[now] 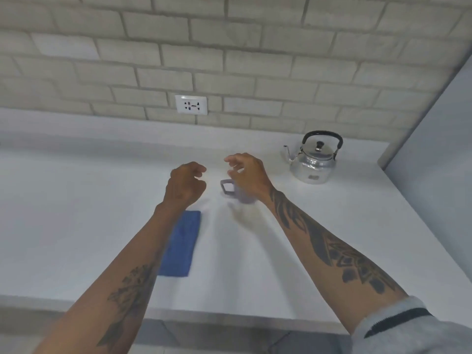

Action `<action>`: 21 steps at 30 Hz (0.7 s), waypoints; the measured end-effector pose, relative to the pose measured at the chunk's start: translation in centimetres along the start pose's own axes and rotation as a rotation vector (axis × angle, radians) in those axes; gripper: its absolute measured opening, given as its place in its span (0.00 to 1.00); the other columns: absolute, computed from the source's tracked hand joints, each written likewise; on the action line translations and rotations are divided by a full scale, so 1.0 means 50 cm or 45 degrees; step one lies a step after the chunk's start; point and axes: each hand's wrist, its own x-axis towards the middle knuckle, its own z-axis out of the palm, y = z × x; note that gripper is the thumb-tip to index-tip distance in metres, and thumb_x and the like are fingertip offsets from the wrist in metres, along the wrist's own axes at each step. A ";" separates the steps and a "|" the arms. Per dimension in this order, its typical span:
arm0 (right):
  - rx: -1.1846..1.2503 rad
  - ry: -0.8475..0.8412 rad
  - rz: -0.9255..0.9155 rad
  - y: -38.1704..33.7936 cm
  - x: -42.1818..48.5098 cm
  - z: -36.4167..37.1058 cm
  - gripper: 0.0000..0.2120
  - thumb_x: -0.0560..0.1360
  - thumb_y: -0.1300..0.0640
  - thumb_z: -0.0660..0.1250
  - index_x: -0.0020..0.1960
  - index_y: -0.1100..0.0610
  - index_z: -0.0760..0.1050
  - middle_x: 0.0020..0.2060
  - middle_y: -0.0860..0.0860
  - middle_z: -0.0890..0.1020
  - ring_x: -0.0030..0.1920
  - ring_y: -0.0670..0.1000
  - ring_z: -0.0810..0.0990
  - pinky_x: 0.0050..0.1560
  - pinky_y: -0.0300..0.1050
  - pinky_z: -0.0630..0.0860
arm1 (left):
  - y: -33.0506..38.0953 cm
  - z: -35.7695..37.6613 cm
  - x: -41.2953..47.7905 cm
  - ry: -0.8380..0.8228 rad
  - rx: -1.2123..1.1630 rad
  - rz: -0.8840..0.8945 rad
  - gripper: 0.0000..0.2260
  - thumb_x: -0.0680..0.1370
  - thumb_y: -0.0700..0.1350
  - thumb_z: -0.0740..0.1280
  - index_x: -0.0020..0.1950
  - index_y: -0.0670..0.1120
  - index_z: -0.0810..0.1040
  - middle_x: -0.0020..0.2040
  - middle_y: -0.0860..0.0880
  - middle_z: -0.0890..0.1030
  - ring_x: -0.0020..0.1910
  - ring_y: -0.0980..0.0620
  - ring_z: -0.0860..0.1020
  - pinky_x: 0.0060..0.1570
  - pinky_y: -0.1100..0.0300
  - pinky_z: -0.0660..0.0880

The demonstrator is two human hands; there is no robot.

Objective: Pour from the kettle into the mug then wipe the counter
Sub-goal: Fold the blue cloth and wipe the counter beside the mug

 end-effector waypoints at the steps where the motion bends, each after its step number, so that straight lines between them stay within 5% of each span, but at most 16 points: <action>1: 0.019 -0.009 0.014 -0.010 -0.009 0.026 0.13 0.72 0.66 0.67 0.54 0.56 0.81 0.49 0.52 0.79 0.47 0.51 0.79 0.47 0.43 0.81 | -0.027 -0.011 -0.019 0.002 -0.008 -0.042 0.17 0.70 0.36 0.67 0.55 0.50 0.81 0.51 0.51 0.82 0.49 0.48 0.82 0.55 0.52 0.78; 5: -0.053 -0.106 0.045 -0.026 -0.037 0.116 0.12 0.72 0.64 0.67 0.53 0.55 0.81 0.46 0.50 0.80 0.42 0.51 0.79 0.49 0.45 0.78 | -0.121 -0.027 -0.083 -0.016 0.011 -0.202 0.17 0.72 0.36 0.67 0.59 0.48 0.79 0.55 0.49 0.81 0.47 0.48 0.79 0.49 0.54 0.77; 10: -0.150 -0.268 0.167 -0.009 -0.061 0.197 0.11 0.71 0.63 0.66 0.51 0.55 0.82 0.44 0.48 0.81 0.45 0.49 0.78 0.45 0.38 0.71 | -0.198 -0.028 -0.146 -0.036 0.162 -0.349 0.18 0.76 0.47 0.67 0.65 0.46 0.73 0.62 0.46 0.78 0.59 0.43 0.77 0.50 0.52 0.73; 18: -0.503 -0.513 0.191 0.024 -0.061 0.268 0.20 0.74 0.59 0.63 0.66 0.57 0.72 0.65 0.55 0.73 0.66 0.57 0.69 0.63 0.51 0.71 | -0.225 0.000 -0.196 -0.179 0.577 -0.442 0.29 0.72 0.60 0.70 0.62 0.40 0.69 0.60 0.43 0.75 0.60 0.42 0.74 0.49 0.53 0.70; 21: -0.688 -0.590 0.148 0.028 -0.059 0.288 0.20 0.77 0.57 0.62 0.67 0.59 0.68 0.66 0.57 0.70 0.68 0.59 0.65 0.61 0.54 0.68 | -0.229 0.010 -0.196 -0.211 0.597 -0.481 0.30 0.72 0.60 0.71 0.62 0.40 0.69 0.59 0.43 0.76 0.59 0.42 0.75 0.48 0.53 0.70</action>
